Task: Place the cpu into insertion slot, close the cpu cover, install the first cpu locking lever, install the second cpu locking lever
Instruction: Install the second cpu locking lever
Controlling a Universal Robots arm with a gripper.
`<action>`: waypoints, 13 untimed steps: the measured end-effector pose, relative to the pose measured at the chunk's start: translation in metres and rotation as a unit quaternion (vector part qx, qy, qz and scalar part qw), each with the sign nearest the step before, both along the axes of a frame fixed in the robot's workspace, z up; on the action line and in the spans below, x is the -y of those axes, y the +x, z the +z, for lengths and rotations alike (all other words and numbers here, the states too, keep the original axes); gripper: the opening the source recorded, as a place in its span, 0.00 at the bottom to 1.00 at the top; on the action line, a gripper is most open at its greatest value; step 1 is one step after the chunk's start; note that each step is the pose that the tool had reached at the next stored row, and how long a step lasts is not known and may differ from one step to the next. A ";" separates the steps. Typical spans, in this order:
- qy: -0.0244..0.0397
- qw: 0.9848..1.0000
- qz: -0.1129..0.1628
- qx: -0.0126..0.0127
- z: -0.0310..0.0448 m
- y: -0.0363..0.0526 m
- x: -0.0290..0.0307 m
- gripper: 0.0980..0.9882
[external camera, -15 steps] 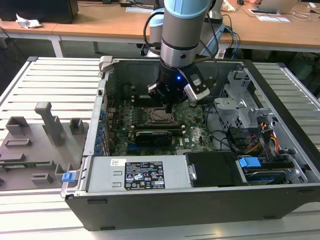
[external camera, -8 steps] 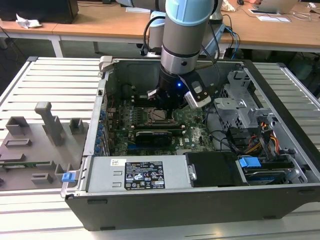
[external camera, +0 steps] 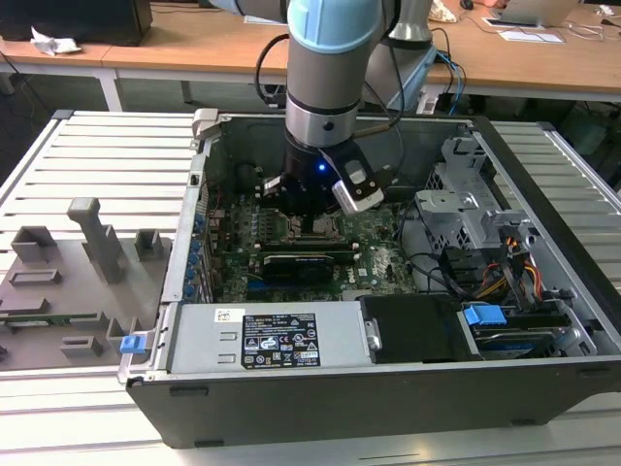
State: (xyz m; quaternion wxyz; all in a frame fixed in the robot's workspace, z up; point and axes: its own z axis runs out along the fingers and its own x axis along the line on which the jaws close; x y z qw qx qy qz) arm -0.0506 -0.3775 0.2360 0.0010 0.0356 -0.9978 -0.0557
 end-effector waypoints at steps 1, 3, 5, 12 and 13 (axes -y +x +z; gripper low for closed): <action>0.000 1.000 0.000 0.000 -0.0009 -0.0030 0.0000 0.01; 0.000 1.000 0.000 0.000 -0.0042 -0.0055 0.0001 0.01; 0.001 1.000 0.000 0.000 -0.0110 -0.0059 0.0004 0.01; 0.028 1.000 0.000 0.000 -0.0161 -0.0146 0.0131 0.01; 0.028 1.000 0.000 0.000 -0.0172 -0.0155 0.0132 0.01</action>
